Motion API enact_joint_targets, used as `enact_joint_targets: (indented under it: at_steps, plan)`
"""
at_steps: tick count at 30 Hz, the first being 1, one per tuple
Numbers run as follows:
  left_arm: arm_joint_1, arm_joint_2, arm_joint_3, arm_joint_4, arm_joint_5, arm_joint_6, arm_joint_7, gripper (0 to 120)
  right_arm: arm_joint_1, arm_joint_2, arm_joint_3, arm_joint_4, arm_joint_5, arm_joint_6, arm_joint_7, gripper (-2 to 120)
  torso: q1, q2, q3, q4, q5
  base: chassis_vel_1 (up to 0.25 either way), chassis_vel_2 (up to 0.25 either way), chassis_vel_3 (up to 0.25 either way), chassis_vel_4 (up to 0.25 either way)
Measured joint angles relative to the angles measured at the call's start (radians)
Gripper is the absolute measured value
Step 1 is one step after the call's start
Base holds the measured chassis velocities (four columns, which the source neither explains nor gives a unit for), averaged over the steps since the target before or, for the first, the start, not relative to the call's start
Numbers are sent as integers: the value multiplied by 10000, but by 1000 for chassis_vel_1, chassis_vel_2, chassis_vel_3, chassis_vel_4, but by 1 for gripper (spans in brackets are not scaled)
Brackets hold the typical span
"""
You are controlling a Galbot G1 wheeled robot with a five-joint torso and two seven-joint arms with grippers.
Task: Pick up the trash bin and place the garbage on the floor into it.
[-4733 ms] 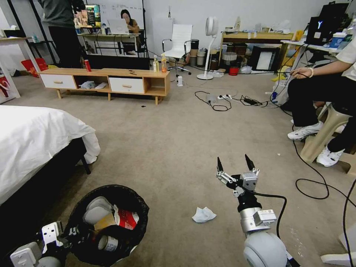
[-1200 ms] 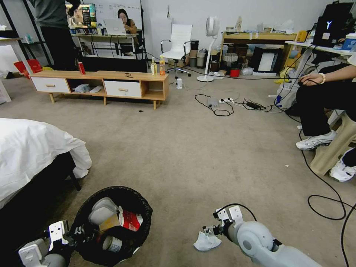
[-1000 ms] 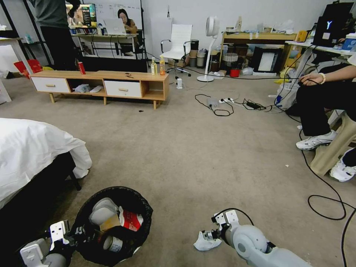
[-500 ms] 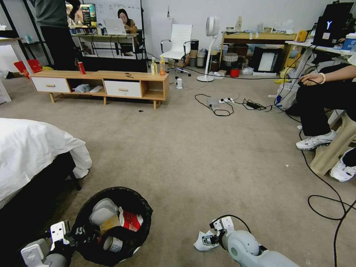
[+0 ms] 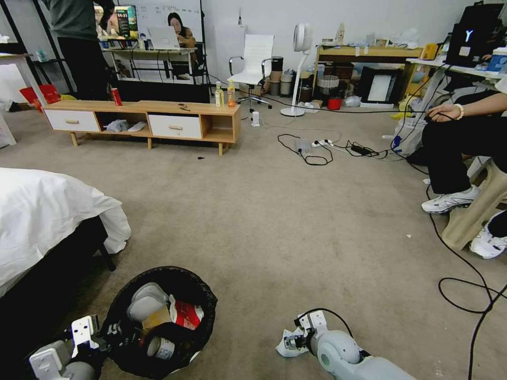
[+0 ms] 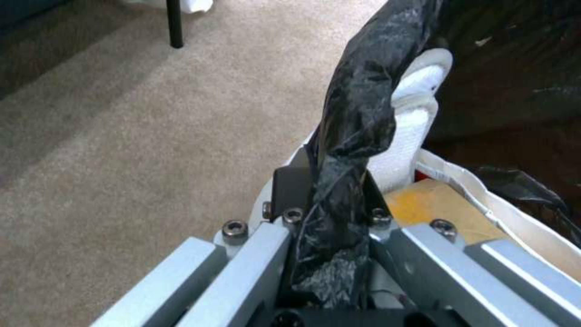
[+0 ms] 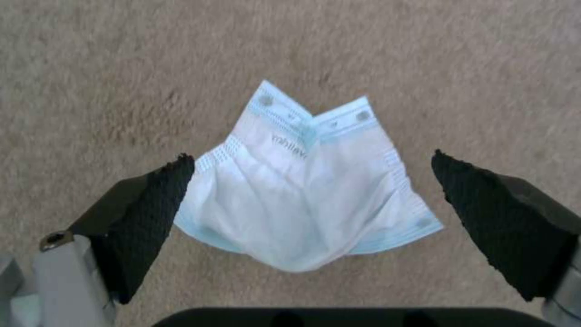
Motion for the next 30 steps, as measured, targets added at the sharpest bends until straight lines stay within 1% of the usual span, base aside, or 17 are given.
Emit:
enact_joint_targets:
  at_steps: [6,9,10,12,13,14,16,17,18,19,20,22,24,26,27,28,30]
  plan:
    - [-20,-10,25,20,25,-1,1,2,-27,159,-36,-97,-5,36,-16,99,0,0,0,0,0,0,0,0,0]
    - [-25,-7,35,23,29,0,1,2,-15,316,-113,-339,-74,134,-48,95,0,0,0,0,0,0,0,0,0]
    - [-25,-2,32,22,29,0,1,2,-15,350,-122,-403,-89,158,-60,91,0,0,0,0,1,0,0,0,0]
    - [-25,-1,31,23,29,0,1,2,-16,355,-124,-410,-90,161,-61,91,0,-1,0,0,1,0,0,0,0]
    - [-14,18,16,23,27,0,1,2,-46,433,-134,-573,-160,229,-123,83,0,0,0,0,0,0,0,0,0]
    - [-14,18,16,23,27,0,1,2,-46,433,-134,-573,-160,229,-123,83,0,0,0,0,0,0,0,0,0]
    - [5,26,9,26,26,-1,1,2,-57,542,-157,-816,-286,366,-237,71,0,0,0,0,0,0,0,0,0]
    - [5,23,14,29,26,0,0,2,-51,588,-164,-899,-316,396,-257,68,0,0,0,0,1,0,0,0,0]
    - [5,23,14,29,26,0,0,2,-51,588,-164,-899,-316,396,-257,68,0,0,0,0,1,0,0,0,0]
    - [6,18,21,34,26,-1,-1,2,-42,653,-165,-1009,-363,436,-285,61,0,0,0,0,2,0,0,0,0]
    - [6,18,21,34,26,-1,-1,2,-42,653,-165,-1009,-363,436,-285,61,0,0,0,0,2,0,0,0,0]
    - [10,23,22,36,26,0,-3,2,-47,727,-159,-1218,-478,512,-347,50,0,0,0,0,1,0,0,0,0]
    - [15,27,20,37,26,0,-3,2,-56,749,-149,-1279,-522,541,-367,47,0,0,-1,-1,0,0,0,0,0]
    - [25,31,15,39,26,0,-3,2,-80,775,-120,-1370,-595,582,-404,39,0,0,-2,-1,-1,0,0,0,0]
    - [36,30,15,40,26,-1,-4,2,-92,795,-100,-1454,-664,633,-450,32,-1,0,-3,0,-1,0,0,0,0]
    - [36,30,15,40,26,-1,-4,2,-92,795,-100,-1454,-664,633,-450,32,-1,0,-3,0,-1,0,0,0,0]
    - [44,19,26,39,31,-4,-4,2,-127,769,-48,-1516,-715,681,-479,19,0,1,-4,3,2,0,0,0,0]
